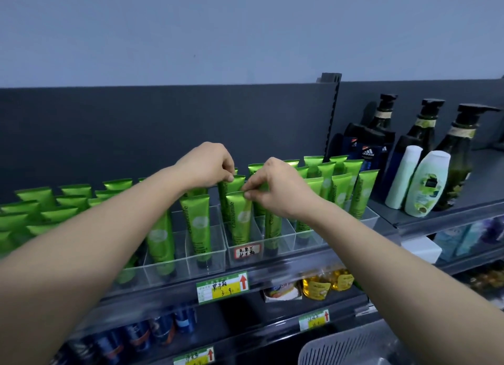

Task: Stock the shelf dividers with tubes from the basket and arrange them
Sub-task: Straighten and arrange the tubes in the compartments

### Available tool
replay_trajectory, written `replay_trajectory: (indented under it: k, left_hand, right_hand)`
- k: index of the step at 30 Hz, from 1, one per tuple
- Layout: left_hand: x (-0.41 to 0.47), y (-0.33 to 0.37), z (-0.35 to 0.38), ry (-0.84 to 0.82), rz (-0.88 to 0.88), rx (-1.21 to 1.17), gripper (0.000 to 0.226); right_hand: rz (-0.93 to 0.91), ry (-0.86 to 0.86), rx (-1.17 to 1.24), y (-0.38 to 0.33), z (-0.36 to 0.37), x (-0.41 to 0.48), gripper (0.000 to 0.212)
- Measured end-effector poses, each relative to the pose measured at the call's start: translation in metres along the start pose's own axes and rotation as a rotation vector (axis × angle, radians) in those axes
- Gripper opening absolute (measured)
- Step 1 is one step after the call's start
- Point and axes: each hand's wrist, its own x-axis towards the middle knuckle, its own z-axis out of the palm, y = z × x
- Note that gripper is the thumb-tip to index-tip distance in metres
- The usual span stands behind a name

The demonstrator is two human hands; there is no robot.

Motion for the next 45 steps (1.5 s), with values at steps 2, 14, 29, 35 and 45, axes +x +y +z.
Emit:
replay_trajectory:
  k: [2, 14, 29, 35, 45]
  left_hand:
    - [-0.0004, -0.0020, -0.0010, -0.011, 0.000, -0.005, 0.004]
    - [-0.0039, -0.0041, -0.0073, -0.053, -0.002, -0.033, 0.010]
    - [-0.0047, -0.0092, -0.0066, -0.023, 0.035, -0.004, 0.009]
    - [-0.0039, -0.0107, -0.0061, -0.022, 0.030, 0.021, 0.006]
    - [-0.0050, -0.0105, -0.0046, -0.017, 0.025, 0.022, 0.007]
  right_hand:
    - [-0.006, 0.005, 0.002, -0.0007, 0.0004, -0.0002, 0.014]
    - [-0.007, 0.001, 0.013, -0.0059, -0.0015, -0.0051, 0.013]
    - [0.001, -0.012, 0.056, -0.0038, -0.0018, -0.0005, 0.009]
    - [0.007, -0.019, 0.062, -0.0006, -0.0026, 0.0007, 0.006]
    - [0.003, 0.016, 0.080, 0.0014, 0.0009, -0.0021, 0.004]
